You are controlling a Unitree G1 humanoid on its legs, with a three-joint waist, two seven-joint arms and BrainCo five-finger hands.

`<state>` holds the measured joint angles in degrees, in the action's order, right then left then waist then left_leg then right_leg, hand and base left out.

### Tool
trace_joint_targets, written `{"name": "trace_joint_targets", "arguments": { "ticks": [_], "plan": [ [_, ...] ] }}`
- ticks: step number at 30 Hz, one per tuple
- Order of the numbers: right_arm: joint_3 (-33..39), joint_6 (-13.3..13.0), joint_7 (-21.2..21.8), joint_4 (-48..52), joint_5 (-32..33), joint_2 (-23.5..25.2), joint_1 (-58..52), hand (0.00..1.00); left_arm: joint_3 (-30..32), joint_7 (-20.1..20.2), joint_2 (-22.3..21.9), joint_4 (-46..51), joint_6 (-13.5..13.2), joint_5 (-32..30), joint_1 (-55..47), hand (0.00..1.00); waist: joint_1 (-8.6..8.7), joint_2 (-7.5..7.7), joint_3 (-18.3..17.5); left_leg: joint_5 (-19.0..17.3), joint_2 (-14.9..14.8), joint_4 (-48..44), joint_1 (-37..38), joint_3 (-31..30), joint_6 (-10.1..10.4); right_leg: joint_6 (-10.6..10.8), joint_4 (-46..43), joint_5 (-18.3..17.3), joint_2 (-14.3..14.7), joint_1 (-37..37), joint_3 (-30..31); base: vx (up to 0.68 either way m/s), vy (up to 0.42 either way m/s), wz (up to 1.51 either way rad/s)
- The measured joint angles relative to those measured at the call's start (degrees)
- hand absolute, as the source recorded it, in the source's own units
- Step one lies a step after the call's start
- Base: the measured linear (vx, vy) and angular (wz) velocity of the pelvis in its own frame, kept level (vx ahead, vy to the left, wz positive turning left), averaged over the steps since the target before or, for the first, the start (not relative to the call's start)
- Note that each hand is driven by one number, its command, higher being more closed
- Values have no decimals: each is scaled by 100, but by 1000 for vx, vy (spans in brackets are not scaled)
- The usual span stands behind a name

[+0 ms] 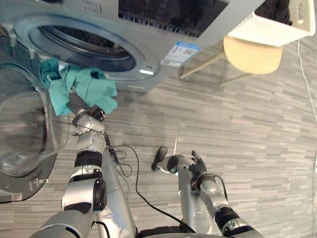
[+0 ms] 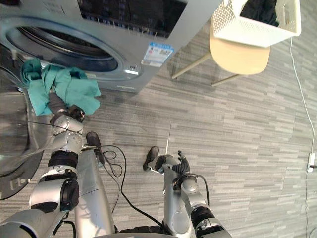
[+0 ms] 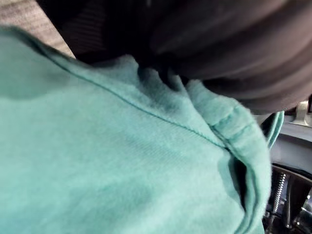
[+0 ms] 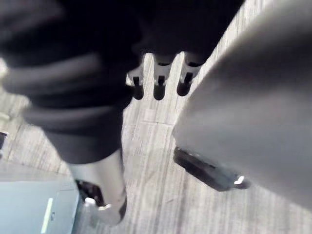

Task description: Pick up the laundry basket with both hands and put the clothes into the washing machine.

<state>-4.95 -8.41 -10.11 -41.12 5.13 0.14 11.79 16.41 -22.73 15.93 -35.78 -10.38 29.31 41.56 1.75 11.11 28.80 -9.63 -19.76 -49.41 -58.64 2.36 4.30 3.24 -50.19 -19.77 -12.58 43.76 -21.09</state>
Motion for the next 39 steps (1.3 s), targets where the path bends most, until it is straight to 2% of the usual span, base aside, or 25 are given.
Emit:
{"name": "trace_joint_targets", "arguments": {
  "ticks": [3,5,8,10,13,14,16,22,26,29,32,34,39],
  "plan": [
    [125,-16,-10,1179,44,130,-120,0,-27,15,-52,785,7,-20,43,100,8,-97,65,-71,-23,-368,-503,11,-94,-3,-392,-42,-109,534,106,-73,45,-13],
    [204,-92,-11,1859,349,304,-136,0,-34,10,-88,1203,7,-24,138,100,-23,-146,97,-115,-28,-581,-820,59,-148,-5,-682,-105,-199,907,192,-61,7,-7],
    [164,-445,53,2647,1445,375,-147,0,-92,-15,-123,1761,4,-27,412,100,-52,-229,152,-205,-33,-981,-1464,55,-172,-14,-1172,-221,-352,1566,280,-53,-8,-5],
    [166,-760,388,3091,2867,390,-232,0,-131,-118,-108,2019,4,-15,682,100,-55,-262,173,-279,-25,-1360,-1983,-12,-244,-5,-1602,-351,-464,2082,385,-42,-18,-2],
    [66,-899,996,3232,4284,406,-448,0,-368,-135,23,2198,5,120,932,100,-56,-292,190,-308,14,-1563,-2361,-47,-258,-10,-1873,-448,-567,2440,412,-3,5,4],
    [31,-894,1157,3241,4558,403,-509,0,-472,-132,80,2241,5,155,994,100,-59,-295,192,-308,24,-1600,-2428,-58,-259,-14,-1927,-472,-585,2501,416,-3,1,12],
    [-140,-728,1786,3245,5502,383,-733,0,-856,-68,351,2344,6,280,1339,100,-80,-308,194,-312,40,-1769,-2677,-68,-263,-42,-2187,-561,-674,2750,442,-4,-9,10],
    [-435,-136,2704,3159,6843,333,-733,0,-1642,151,922,2527,14,387,2471,100,-93,-354,206,-343,32,-2127,-3311,-110,-289,-84,-2673,-663,-773,3418,555,-13,-5,-1],
    [-462,110,3033,3138,7508,331,-638,0,-2310,197,1462,2434,107,400,3638,100,-79,-381,217,-335,32,-2310,-3824,-138,-299,-109,-2918,-676,-829,3945,610,-20,-10,-5],
    [-463,176,3040,3137,7661,330,-633,0,-2610,310,1757,2272,114,399,4273,100,-89,-390,222,-302,29,-2350,-4027,-134,-343,-116,-2985,-679,-845,4163,629,3,-4,-1],
    [-491,299,3071,3174,7816,325,-618,0,-2878,480,2035,1277,280,292,5199,100,-82,-391,223,-277,23,-2348,-4141,-124,-385,-117,-2977,-679,-842,4281,629,14,-9,-4],
    [-568,360,3163,3251,7833,322,-620,0,-2976,656,2310,572,520,-88,5797,100,-76,-405,219,-279,6,-2309,-4237,-81,-383,-117,-2936,-677,-842,4409,645,19,-10,-8],
    [-897,382,3174,3388,7802,293,-660,0,-3068,689,2655,-319,1151,-1991,6598,100,-106,-465,234,-264,-145,-2347,-4524,-85,-417,-117,-2848,-675,-754,4588,537,26,-5,-16]
  ]
}}
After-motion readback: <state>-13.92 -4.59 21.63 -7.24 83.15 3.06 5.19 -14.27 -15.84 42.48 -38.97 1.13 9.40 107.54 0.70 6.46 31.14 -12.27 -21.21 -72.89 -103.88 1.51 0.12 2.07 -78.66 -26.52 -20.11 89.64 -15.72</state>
